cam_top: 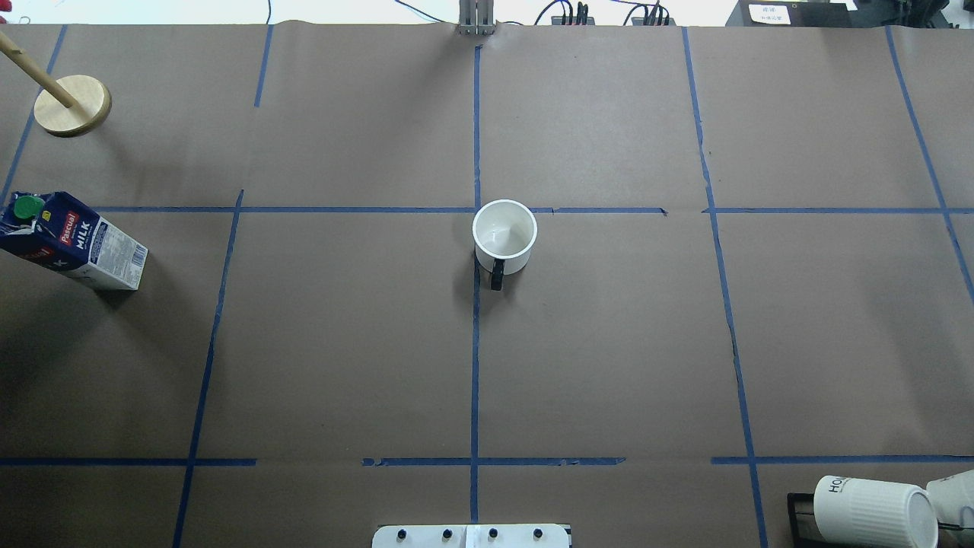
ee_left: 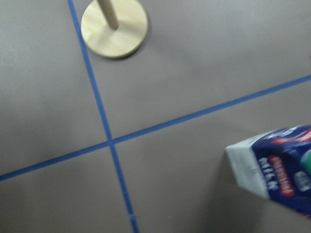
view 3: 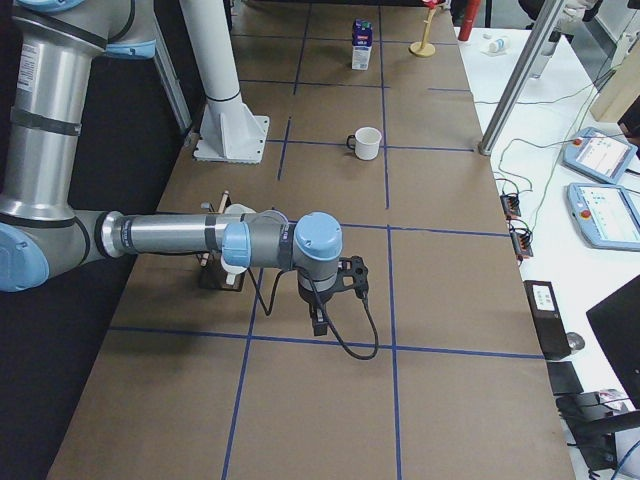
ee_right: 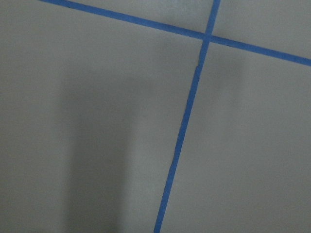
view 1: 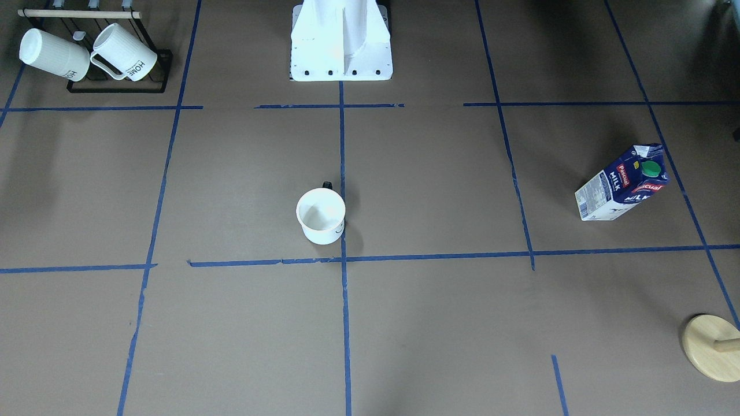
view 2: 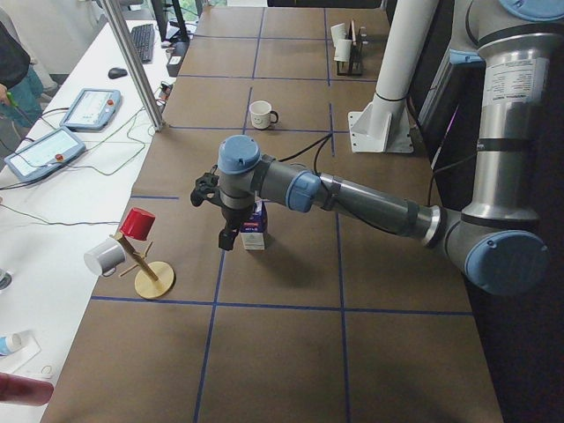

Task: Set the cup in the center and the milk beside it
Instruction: 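Reach the left gripper down to the milk carton and grasp its top, then carry the milk carton with the left gripper beside the white mug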

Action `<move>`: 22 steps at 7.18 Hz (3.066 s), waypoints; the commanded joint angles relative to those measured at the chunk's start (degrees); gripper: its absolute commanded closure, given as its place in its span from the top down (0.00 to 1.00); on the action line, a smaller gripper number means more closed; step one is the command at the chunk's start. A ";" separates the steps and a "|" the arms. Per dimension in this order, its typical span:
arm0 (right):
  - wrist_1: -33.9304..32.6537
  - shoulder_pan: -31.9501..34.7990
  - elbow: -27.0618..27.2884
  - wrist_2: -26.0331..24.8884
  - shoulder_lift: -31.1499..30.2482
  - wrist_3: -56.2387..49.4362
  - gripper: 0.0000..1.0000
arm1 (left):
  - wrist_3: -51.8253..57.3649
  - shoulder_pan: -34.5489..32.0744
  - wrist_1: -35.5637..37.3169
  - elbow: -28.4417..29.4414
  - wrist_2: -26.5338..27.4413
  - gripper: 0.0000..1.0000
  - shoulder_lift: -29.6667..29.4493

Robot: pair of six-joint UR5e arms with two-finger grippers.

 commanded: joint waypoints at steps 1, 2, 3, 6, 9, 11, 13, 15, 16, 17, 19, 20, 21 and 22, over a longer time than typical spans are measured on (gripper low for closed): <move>1.89 0.16 0.02 0.11 -0.49 1.57 1.00 | -13.05 8.02 -1.08 -2.12 0.33 1.00 -1.87; 2.69 0.16 -0.07 0.11 -0.58 1.40 1.00 | -18.61 9.54 -3.17 -2.39 0.68 1.00 -2.23; 2.69 0.16 -0.16 0.11 -0.58 1.31 1.00 | -19.10 10.77 -3.54 -1.87 0.68 1.00 -2.24; 2.69 0.16 -0.34 0.11 -0.49 1.22 1.00 | -24.45 14.91 -3.63 -0.37 0.68 1.00 -2.32; 2.61 0.07 -0.34 0.11 -0.49 1.40 1.00 | -24.55 17.45 -4.94 2.09 4.43 1.00 -2.24; 2.61 0.07 -0.34 0.11 -0.49 1.14 1.00 | -24.46 17.82 -5.22 2.54 4.81 0.86 -2.32; 2.61 0.07 -0.42 0.11 -0.49 1.14 1.00 | -24.55 18.17 -5.57 2.62 4.81 0.44 -2.59; 2.69 0.07 -0.42 0.11 -0.49 1.22 1.00 | -24.99 18.17 -4.78 2.45 4.90 0.44 -5.91; 2.69 0.07 -0.42 0.11 -0.49 1.22 1.00 | -25.34 18.17 -2.69 2.19 4.90 0.44 -8.71; 2.69 0.07 -0.42 0.11 -0.49 1.22 1.00 | -27.08 18.17 3.86 1.49 4.90 0.44 -14.14; 2.69 0.07 -0.42 0.11 -0.49 1.40 1.00 | -35.93 23.84 13.03 1.04 5.16 0.44 -25.83; 2.69 0.07 -0.42 0.11 -0.49 1.49 1.00 | -43.20 28.93 13.67 1.56 7.60 0.44 -30.84; 2.61 0.07 -0.42 0.11 -0.49 1.57 1.00 | -50.41 33.85 13.68 2.79 11.98 0.44 -35.50; 2.61 0.07 -0.42 0.11 -0.49 1.66 1.00 | -55.70 38.34 13.59 5.93 14.89 0.44 -40.68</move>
